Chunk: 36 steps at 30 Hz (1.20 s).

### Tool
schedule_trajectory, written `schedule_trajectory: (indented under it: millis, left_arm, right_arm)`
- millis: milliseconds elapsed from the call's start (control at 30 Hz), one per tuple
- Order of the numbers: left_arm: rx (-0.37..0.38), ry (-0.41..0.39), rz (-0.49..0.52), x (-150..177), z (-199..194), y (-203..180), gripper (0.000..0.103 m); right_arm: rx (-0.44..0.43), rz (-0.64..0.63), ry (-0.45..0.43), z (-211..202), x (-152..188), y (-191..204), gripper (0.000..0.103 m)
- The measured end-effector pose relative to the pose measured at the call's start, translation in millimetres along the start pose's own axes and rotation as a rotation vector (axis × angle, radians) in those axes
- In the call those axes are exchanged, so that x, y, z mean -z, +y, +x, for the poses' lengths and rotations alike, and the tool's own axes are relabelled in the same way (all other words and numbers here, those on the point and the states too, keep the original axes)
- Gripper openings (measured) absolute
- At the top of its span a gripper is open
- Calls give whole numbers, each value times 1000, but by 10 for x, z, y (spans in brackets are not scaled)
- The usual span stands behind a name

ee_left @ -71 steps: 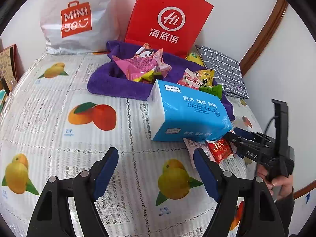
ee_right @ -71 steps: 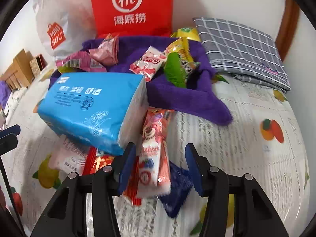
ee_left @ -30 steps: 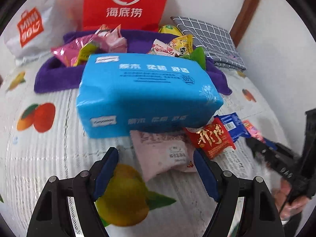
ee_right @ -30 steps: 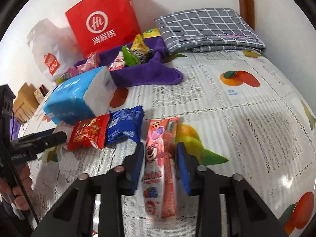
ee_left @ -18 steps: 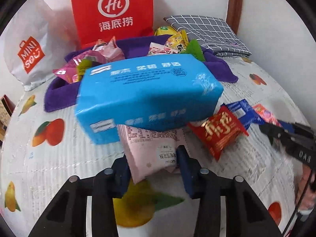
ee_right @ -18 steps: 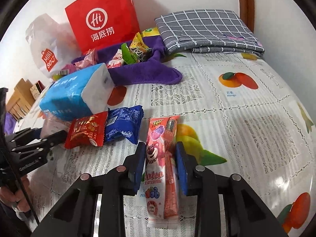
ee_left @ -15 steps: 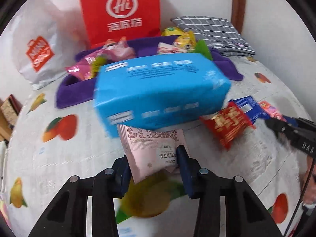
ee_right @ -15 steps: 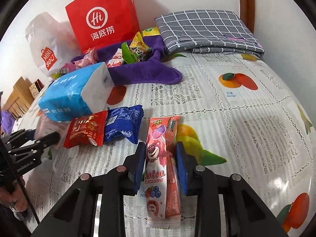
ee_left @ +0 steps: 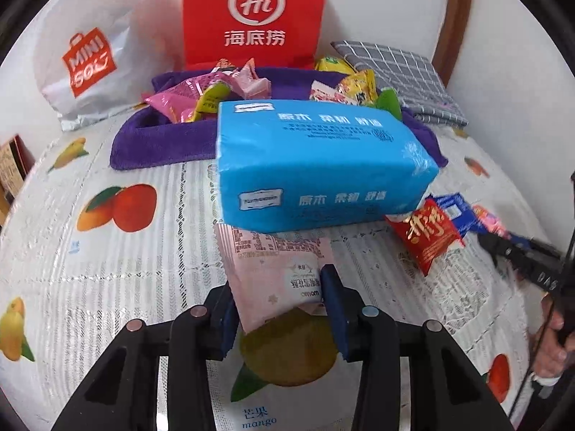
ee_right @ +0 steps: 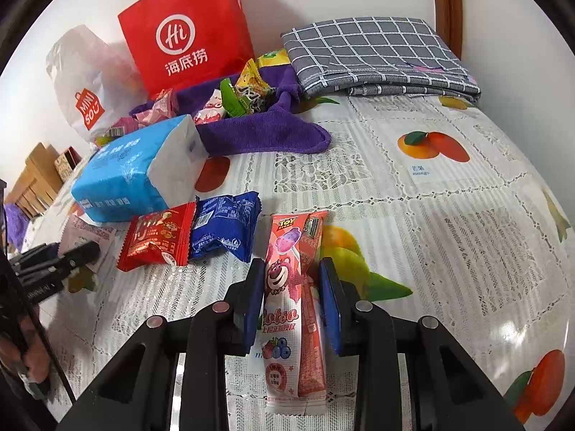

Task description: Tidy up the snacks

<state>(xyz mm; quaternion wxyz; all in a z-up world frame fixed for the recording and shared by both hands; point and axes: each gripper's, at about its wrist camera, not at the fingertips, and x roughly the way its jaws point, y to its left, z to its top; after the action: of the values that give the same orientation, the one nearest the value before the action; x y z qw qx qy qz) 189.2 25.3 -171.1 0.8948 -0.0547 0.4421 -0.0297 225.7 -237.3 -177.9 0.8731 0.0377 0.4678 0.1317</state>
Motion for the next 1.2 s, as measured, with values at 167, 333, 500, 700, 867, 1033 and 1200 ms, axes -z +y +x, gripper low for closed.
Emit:
schedule_trajectory:
  millis: [167,333,500,700,867,1033,1200]
  left_arm:
    - [55,-16,-59,6,-22,101,35]
    - [82,-43,-59,19,-74,101,34]
    - [105,-68,-79,28,-124,138,34]
    - [115,-90,-72,41,-175,128,33]
    - [125,-98,-54,44,-206,99,33]
    - [142,-96,-71,10,-316,123,33]
    - [128,-120,-61,-123,-626,113,33]
  right_arm:
    - [4,1,-3,-8,7,-2,28]
    - [-55,33,-16,-34,13,-74,22]
    - [-68,9,-29,-82,37,-30,20]
    - [-57,33,-38,-295,120,-32,20]
    - [-38,4,-57,-563,37,106,20]
    - [-46,-42,-87,-756,-213,331,20]
    - [-55,-87,-106,-822,-467,590,20]
